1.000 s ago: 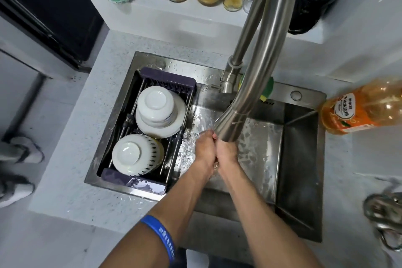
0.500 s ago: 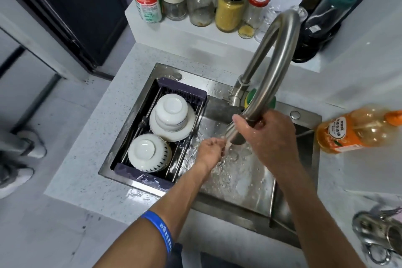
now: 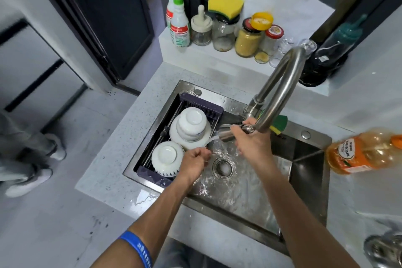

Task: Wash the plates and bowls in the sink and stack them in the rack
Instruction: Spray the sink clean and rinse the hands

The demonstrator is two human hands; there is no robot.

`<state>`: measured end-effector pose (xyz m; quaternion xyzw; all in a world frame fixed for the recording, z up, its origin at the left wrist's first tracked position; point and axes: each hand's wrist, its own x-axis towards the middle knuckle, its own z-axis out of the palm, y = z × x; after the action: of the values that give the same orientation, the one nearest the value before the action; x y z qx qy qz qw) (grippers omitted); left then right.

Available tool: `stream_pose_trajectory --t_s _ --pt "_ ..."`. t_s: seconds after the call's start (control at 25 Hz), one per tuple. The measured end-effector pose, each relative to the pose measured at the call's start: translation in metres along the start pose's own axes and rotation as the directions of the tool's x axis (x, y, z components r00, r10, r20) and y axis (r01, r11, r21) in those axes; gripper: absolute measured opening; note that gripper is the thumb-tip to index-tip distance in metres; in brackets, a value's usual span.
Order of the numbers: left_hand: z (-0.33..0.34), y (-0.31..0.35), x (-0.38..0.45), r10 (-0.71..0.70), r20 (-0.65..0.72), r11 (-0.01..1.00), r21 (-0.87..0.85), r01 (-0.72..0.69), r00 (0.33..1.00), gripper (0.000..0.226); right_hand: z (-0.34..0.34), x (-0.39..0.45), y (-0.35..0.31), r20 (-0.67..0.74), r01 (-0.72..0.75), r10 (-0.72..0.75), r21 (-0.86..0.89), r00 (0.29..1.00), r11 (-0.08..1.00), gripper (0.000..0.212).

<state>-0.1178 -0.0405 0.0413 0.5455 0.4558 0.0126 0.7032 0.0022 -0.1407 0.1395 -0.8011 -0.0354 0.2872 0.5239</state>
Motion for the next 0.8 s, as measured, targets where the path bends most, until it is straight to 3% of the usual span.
stream_pose_trajectory --t_s 0.12,0.24,0.44,0.8 --pt "-0.015 0.001 -0.002 0.003 -0.018 1.000 -0.013 -0.003 1.000 0.015 0.020 0.019 -0.001 -0.008 0.005 -0.005 0.026 1.000 1.000 0.033" --pt "-0.028 0.002 -0.001 0.000 -0.032 1.000 -0.020 -0.001 0.999 0.016 0.046 0.032 -0.012 -0.035 0.065 -0.062 0.098 0.997 0.993 0.029" --pt "-0.044 0.015 -0.004 0.014 -0.086 0.998 -0.061 -0.019 0.996 0.015 0.081 0.051 -0.030 -0.125 0.033 0.002 0.276 0.992 0.960 0.028" --pt "-0.064 0.029 0.000 0.059 -0.089 0.997 -0.037 -0.063 0.994 0.018 0.089 0.061 -0.030 -0.193 0.102 -0.057 0.232 0.980 0.967 0.019"
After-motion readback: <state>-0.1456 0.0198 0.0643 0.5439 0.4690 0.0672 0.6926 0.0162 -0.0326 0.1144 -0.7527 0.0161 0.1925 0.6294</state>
